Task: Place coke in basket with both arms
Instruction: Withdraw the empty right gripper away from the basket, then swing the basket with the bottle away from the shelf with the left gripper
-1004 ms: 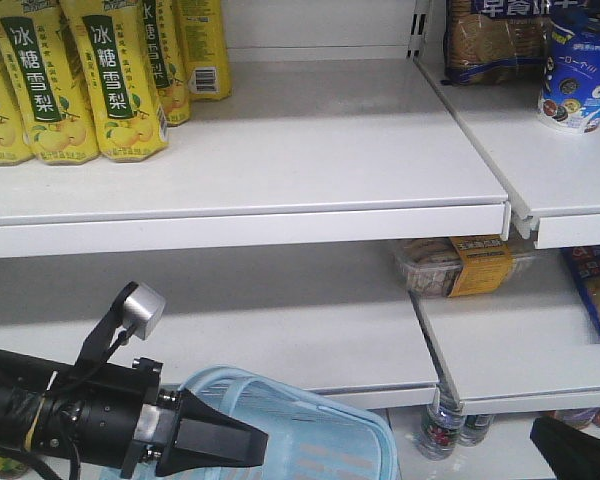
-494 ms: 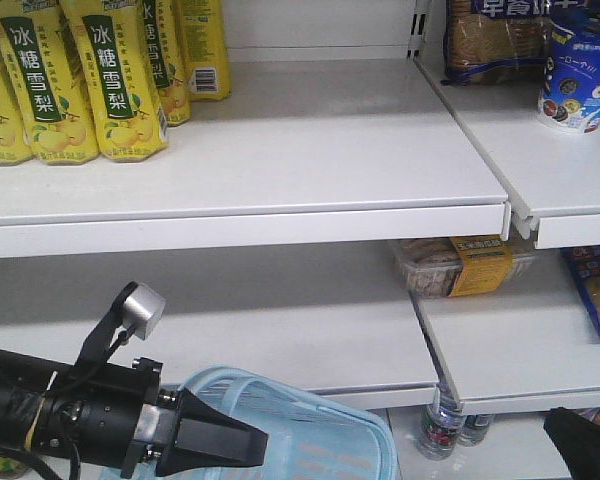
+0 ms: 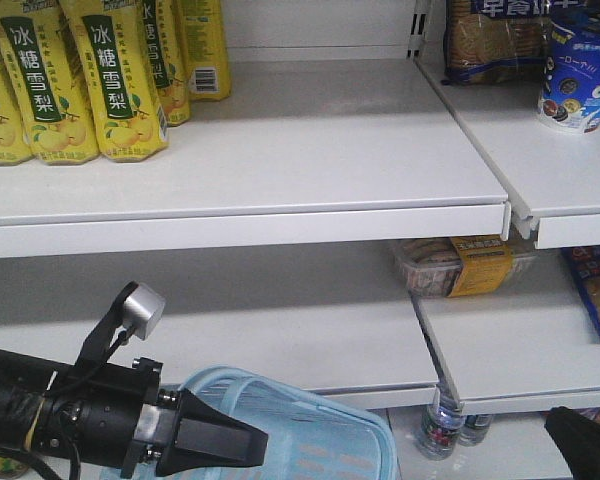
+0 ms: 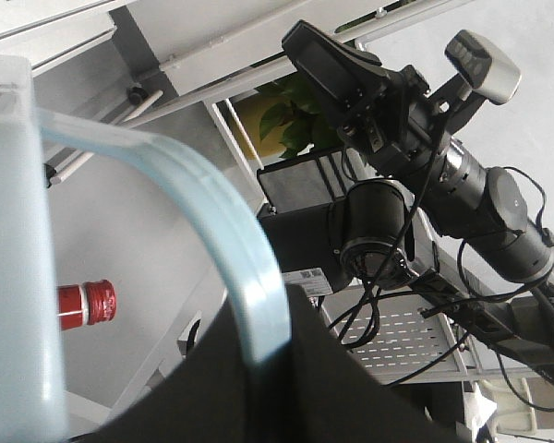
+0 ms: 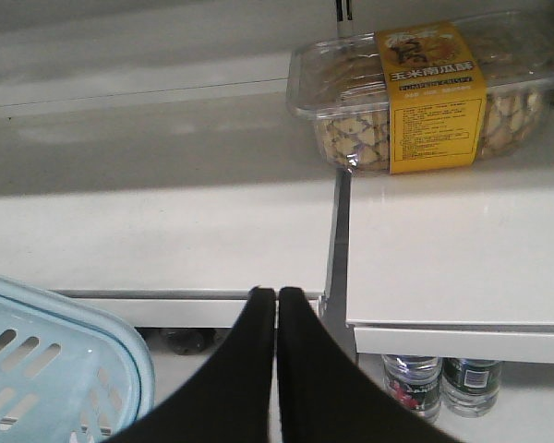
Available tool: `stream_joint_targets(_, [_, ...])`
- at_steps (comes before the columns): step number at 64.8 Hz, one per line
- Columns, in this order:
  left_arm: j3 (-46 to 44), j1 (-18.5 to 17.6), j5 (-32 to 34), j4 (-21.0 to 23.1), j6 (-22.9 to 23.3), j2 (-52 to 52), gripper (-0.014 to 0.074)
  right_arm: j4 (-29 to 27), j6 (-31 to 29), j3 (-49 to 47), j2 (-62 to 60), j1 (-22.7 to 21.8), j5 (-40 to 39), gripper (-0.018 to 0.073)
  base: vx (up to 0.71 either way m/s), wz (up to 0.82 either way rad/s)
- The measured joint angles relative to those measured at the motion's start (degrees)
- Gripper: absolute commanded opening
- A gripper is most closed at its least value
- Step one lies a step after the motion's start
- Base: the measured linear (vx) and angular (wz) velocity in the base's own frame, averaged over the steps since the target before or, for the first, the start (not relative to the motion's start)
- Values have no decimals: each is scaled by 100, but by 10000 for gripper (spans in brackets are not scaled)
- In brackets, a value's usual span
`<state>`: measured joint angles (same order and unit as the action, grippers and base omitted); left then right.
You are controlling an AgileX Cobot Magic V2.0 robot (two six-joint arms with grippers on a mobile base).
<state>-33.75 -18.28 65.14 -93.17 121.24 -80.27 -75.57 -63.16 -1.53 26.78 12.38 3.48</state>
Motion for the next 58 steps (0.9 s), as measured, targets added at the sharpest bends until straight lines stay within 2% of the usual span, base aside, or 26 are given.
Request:
stream_joint_targets(11, [0, 0, 0, 99, 0, 0, -8, 0, -1, 0, 0, 0, -1, -5, 0, 0])
stream_joint_targets(35, [0, -36, -34, 762, 0, 46, -8, 0, -1, 0, 0, 0, -6, -5, 0, 0])
stream_joint_targets(58, [0, -36, -17, 772, 0, 1379, -8, 0, -1, 0, 0, 0, -6, -5, 0, 0])
